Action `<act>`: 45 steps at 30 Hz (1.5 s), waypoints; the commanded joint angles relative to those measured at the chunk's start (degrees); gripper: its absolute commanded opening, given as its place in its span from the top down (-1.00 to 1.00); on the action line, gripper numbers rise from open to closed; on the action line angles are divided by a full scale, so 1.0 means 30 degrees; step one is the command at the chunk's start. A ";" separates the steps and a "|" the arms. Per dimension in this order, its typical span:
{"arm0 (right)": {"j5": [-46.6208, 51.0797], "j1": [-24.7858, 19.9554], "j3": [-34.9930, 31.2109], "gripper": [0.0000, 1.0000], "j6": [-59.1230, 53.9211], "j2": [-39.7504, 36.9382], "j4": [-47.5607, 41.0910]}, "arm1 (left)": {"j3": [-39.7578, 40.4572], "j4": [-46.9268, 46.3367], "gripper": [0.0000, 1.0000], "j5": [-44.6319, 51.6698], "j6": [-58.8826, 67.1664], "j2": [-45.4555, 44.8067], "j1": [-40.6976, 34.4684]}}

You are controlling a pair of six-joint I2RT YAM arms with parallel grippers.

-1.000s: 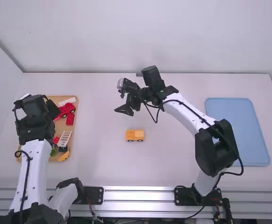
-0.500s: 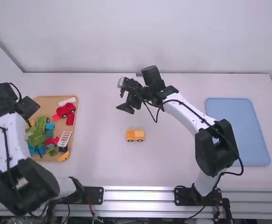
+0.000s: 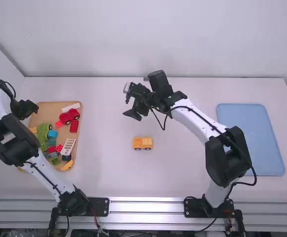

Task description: Assemble lego blocks to make yellow taxi

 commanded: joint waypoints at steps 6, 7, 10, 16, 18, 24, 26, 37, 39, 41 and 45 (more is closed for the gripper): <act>-0.0022 -0.0036 0.0583 -0.98 0.0022 -0.0510 -0.0488 | 0.0022 -0.0321 -0.98 -0.0364 -0.8262 0.1486 0.0109; 0.0073 -0.0102 0.0583 -0.98 0.0022 -0.0510 -0.0583 | -0.0189 -0.0299 -0.98 -0.0699 -0.9457 0.1479 0.0204; 0.0459 -0.0160 0.0583 -0.98 0.0044 -0.0510 -0.0721 | -0.0219 -0.0321 -0.99 -0.0852 -1.1001 0.1479 0.0335; 0.0940 -0.0124 0.0517 -0.98 0.0029 -0.0510 -0.0707 | -0.0219 -0.0095 -0.82 -0.1064 -1.1074 0.1486 0.0328; 0.0933 -0.0102 0.0517 -0.98 0.0036 -0.0510 -0.0736 | -0.0219 0.0146 -0.54 -0.1107 -1.1089 0.1486 0.0306; 0.0933 -0.0277 0.0517 -0.98 0.0044 -0.0510 -0.0787 | -0.0444 0.0299 -0.33 -0.0852 -1.1081 0.1486 0.0299; 0.0933 -0.0291 0.0510 -0.98 0.0029 -0.0510 -0.0845 | -0.0627 0.0430 -0.34 -0.0882 -1.1154 0.1486 0.0313; 0.0940 -0.0270 0.0517 -0.98 0.0022 -0.0510 -0.1137 | -0.1137 0.1785 -0.35 -0.0809 -1.1752 0.1486 0.0313; 0.0940 -0.0270 0.0517 -0.98 0.0015 -0.0510 -0.1129 | -0.1217 0.1872 -0.35 -0.0656 -1.1897 0.1486 0.0306; 0.0933 -0.0270 0.0517 -0.98 0.0007 -0.0510 -0.1122 | -0.1224 0.1741 -0.34 -0.0678 -1.1927 0.1486 0.0321; 0.0940 -0.0270 0.0517 -0.98 -0.0102 -0.0510 -0.1137 | -0.1617 0.1938 -0.35 -0.0882 -1.1927 0.1486 0.0342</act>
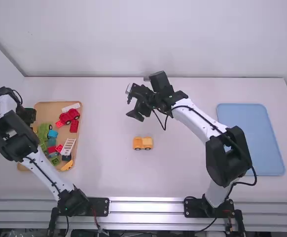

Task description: Assemble lego blocks to make yellow taxi

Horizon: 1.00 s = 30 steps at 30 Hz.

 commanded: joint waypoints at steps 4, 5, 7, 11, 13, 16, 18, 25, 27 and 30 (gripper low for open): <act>-0.0109 -0.0036 0.0517 -0.97 -0.0044 -0.0510 -0.0073 | -0.0852 0.0488 -0.34 -0.0138 -0.0146 -0.0102 0.0117; -0.0102 -0.0036 0.0517 -0.98 -0.0044 -0.0510 -0.0073 | -0.0860 0.0546 -0.34 -0.0124 -0.0138 -0.0102 0.0109; -0.0102 -0.0036 0.0517 -0.98 -0.0044 -0.0510 -0.0080 | -0.0896 0.0685 -0.34 -0.0160 -0.0131 -0.0102 0.0095; -0.0109 -0.0036 0.0510 -0.97 -0.0044 -0.0510 -0.0080 | -0.0911 0.0801 -0.35 -0.0138 -0.0146 -0.0102 0.0080; -0.0109 -0.0036 0.0517 -0.97 -0.0051 -0.0510 -0.0073 | -0.0911 0.0845 -0.36 0.0117 -0.0153 -0.0109 0.0095; -0.0109 -0.0036 0.0517 -0.98 -0.0051 -0.0510 -0.0066 | -0.0896 0.0903 -0.36 0.0299 -0.0153 -0.0109 0.0102; -0.0095 -0.0036 0.0517 -0.98 -0.0051 -0.0510 -0.0066 | -0.0918 0.1129 -0.35 0.0211 -0.0146 -0.0109 0.0087; -0.0095 -0.0036 0.0517 -0.98 -0.0058 -0.0510 -0.0058 | -0.0874 0.1246 -0.36 0.0576 -0.0153 -0.0109 0.0109; -0.0095 -0.0036 0.0517 -0.97 -0.0058 -0.0510 -0.0058 | -0.0867 0.1239 -0.36 0.0561 -0.0146 -0.0109 0.0095; -0.0102 -0.0036 0.0517 -0.98 -0.0073 -0.0510 -0.0051 | -0.0874 0.1683 -0.37 0.0568 -0.0146 -0.0109 0.0109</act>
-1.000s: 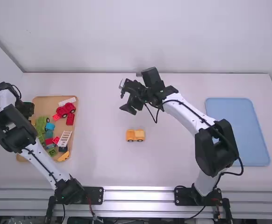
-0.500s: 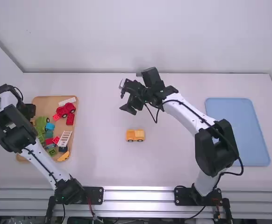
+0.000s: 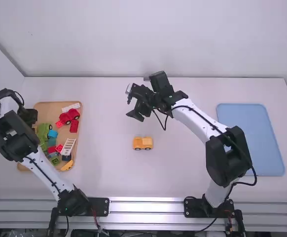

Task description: Assemble lego blocks to make yellow taxi

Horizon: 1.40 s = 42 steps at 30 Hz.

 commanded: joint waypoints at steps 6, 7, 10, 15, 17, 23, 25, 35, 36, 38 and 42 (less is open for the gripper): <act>0.0204 -0.0036 0.0510 -0.98 -0.0372 -0.0510 -0.0007 | -0.0066 0.0561 -0.37 0.0729 -0.0124 -0.0109 0.0109; 0.0415 -0.0036 0.0517 -0.98 -0.0372 -0.0510 0.0022 | -0.0066 0.0634 -0.38 0.0707 -0.0138 -0.0109 0.0102; 0.0780 -0.0029 0.0517 -0.98 -0.0372 -0.0510 0.0015 | -0.0066 0.0780 -0.38 0.0707 -0.0138 -0.0109 0.0095; 0.0896 -0.0029 0.0517 -0.98 -0.0386 -0.0510 0.0044 | -0.0066 0.0029 -0.38 -0.0015 -0.0146 -0.0109 0.0087; 0.0896 0.0022 0.0517 -0.98 -0.0379 -0.0510 0.0109 | -0.0066 -0.0976 -0.42 -0.0452 -0.0146 -0.0109 0.0095; 0.0903 -0.0051 0.0510 -0.98 -0.0372 -0.0510 0.0321 | -0.0066 -0.2302 -0.47 -0.0583 -0.0699 -0.0153 0.0109; 0.0896 -0.0044 0.0517 -0.98 -0.0372 -0.0510 0.0321 | -0.0066 -0.2346 -0.48 -0.0576 -0.0692 -0.0321 0.0109; 0.1501 -0.0007 0.0510 -0.98 -0.0386 -0.0510 0.0401 | 0.1559 -0.2346 -0.54 -0.0663 -0.0561 -0.0466 0.0095; 0.1537 0.0015 0.0510 -0.98 -0.0379 -0.0510 0.0437 | 0.1617 -0.2135 -0.54 -0.0663 -0.0554 -0.0466 0.0117; 0.1508 -0.0044 0.0510 -0.98 -0.0379 -0.0510 0.0466 | 0.1610 -0.2040 -0.55 -0.0678 -0.0554 -0.0466 0.0095; 0.1486 0.0022 0.0510 -0.98 -0.0386 -0.0510 0.0459 | 0.1574 -0.2208 -0.55 -0.1413 -0.0568 -0.0466 0.0073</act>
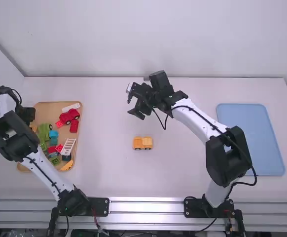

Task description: Assemble lego blocks to make yellow taxi

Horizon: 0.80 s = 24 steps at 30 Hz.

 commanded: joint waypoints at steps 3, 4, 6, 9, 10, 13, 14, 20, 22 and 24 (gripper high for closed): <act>0.0007 -0.0058 0.0517 -0.98 0.0058 -0.0510 0.0029 | 0.0007 -0.0007 -0.54 -0.0940 -0.0066 -0.0459 0.0073; 0.0007 -0.0051 0.0517 -0.98 0.0073 -0.0510 0.0051 | -0.0051 0.0073 -0.54 -0.0940 -0.0073 -0.0459 0.0066; 0.0036 0.0022 0.0517 -0.98 0.0058 -0.0510 0.0051 | -0.0182 0.0408 -0.53 -0.0911 -0.0058 -0.0459 0.0117; 0.0015 -0.0036 0.0517 -0.98 0.0080 -0.0510 -0.0007 | -0.0525 0.0838 -0.60 -0.0874 -0.0066 -0.0459 0.0095; 0.0022 -0.0029 0.0517 -0.98 0.0073 -0.0510 -0.0022 | -0.0714 0.0962 -0.71 -0.0874 -0.0102 -0.0459 0.0109; 0.0015 0.0022 0.0517 -0.98 0.0066 -0.0510 -0.0073 | -0.1231 0.1428 -0.73 -0.0874 -0.0051 -0.0459 0.0066; 0.0022 0.0058 0.0517 -0.98 0.0066 -0.0510 -0.0073 | -0.1348 0.1566 -0.72 -0.0882 -0.0066 -0.0459 0.0131; 0.0036 -0.0015 0.0517 -0.98 0.0073 -0.0510 -0.0087 | -0.1807 0.2200 -0.57 -0.0889 0.0080 -0.0459 0.0073; 0.0022 -0.0015 0.0517 -0.98 0.0073 -0.0510 -0.0138 | -0.2208 0.2900 -0.51 -0.0831 0.0095 -0.0444 0.0066; 0.0029 -0.0015 0.0517 -0.98 0.0073 -0.0510 -0.0153 | -0.2324 0.3133 -0.49 -0.0525 0.0321 -0.0444 0.0087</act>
